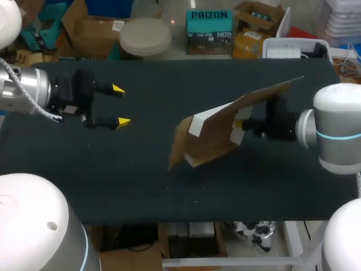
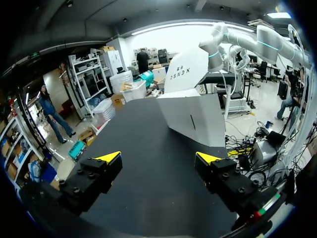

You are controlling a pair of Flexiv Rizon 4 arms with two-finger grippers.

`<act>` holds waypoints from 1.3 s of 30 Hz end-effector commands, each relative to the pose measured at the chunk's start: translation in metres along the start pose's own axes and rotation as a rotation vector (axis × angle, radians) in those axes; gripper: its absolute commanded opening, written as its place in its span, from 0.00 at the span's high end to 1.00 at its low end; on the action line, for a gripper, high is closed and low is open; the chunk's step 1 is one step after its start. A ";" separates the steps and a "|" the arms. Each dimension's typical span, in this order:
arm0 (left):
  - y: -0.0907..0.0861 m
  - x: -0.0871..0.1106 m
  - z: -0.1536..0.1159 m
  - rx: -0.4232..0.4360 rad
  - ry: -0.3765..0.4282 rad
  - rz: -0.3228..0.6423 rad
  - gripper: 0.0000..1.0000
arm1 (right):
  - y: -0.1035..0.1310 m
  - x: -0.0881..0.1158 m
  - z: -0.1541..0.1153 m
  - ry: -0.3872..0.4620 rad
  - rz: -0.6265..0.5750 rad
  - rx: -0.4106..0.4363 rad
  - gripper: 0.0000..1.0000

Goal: Assemble the packaging by folding the flat box into shape, placing the metal phone stand inside, and closing the box properly

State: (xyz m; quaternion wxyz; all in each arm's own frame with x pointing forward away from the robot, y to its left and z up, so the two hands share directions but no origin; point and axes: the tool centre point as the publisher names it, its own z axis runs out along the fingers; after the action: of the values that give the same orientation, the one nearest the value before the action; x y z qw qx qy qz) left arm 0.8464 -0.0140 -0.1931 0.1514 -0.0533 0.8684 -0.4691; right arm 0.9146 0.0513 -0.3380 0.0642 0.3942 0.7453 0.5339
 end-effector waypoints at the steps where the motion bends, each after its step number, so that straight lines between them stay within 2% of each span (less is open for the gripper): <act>1: -0.004 0.002 0.001 -0.019 -0.011 -0.002 0.00 | 0.004 -0.003 -0.003 0.068 0.002 0.059 1.00; 7: -0.004 0.002 0.001 -0.019 -0.011 -0.002 0.00 | 0.004 -0.003 -0.003 0.068 0.002 0.059 1.00; 9: -0.014 -0.002 0.009 -0.075 -0.019 0.069 0.00 | 0.005 -0.002 -0.005 0.050 0.000 0.071 1.00; 10: -0.016 -0.003 0.011 -0.067 -0.013 0.082 0.00 | 0.005 -0.002 -0.008 0.043 0.008 0.084 1.00; 15: -0.016 -0.004 0.012 -0.073 -0.036 0.159 0.00 | 0.012 -0.007 -0.025 -0.019 0.029 0.209 1.00; 17: -0.014 -0.004 0.012 -0.080 -0.037 0.177 0.00 | 0.014 -0.009 -0.030 -0.021 0.055 0.254 1.00; 21: -0.011 -0.002 0.010 -0.105 -0.039 0.205 0.00 | 0.016 -0.009 -0.034 0.026 0.071 0.304 1.00; 22: -0.010 -0.002 0.009 -0.107 -0.037 0.204 0.00 | 0.016 -0.010 -0.034 0.051 0.081 0.312 1.00; 29: -0.003 0.000 0.002 -0.128 -0.060 0.195 0.00 | 0.010 -0.015 -0.031 0.027 0.132 0.420 1.00; 34: 0.005 0.002 0.000 -0.143 -0.075 0.189 0.00 | 0.000 -0.019 -0.030 0.011 0.220 0.513 1.00; 36: 0.007 0.003 0.001 -0.190 -0.074 0.195 0.00 | -0.004 -0.019 -0.031 0.014 0.265 0.551 1.00; 38: 0.010 0.002 -0.002 -0.294 -0.085 0.209 0.00 | -0.005 -0.018 -0.032 0.013 0.274 0.558 1.00; 39: 0.010 0.002 -0.002 -0.294 -0.085 0.209 0.00 | -0.005 -0.018 -0.032 0.013 0.274 0.558 1.00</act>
State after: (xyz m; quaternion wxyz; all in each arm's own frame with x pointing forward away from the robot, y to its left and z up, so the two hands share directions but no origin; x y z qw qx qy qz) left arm 0.8475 0.0053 -0.2054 0.2144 0.0133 0.9071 -0.3620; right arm 0.9042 0.0143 -0.3386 -0.0905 0.4960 0.7811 0.3683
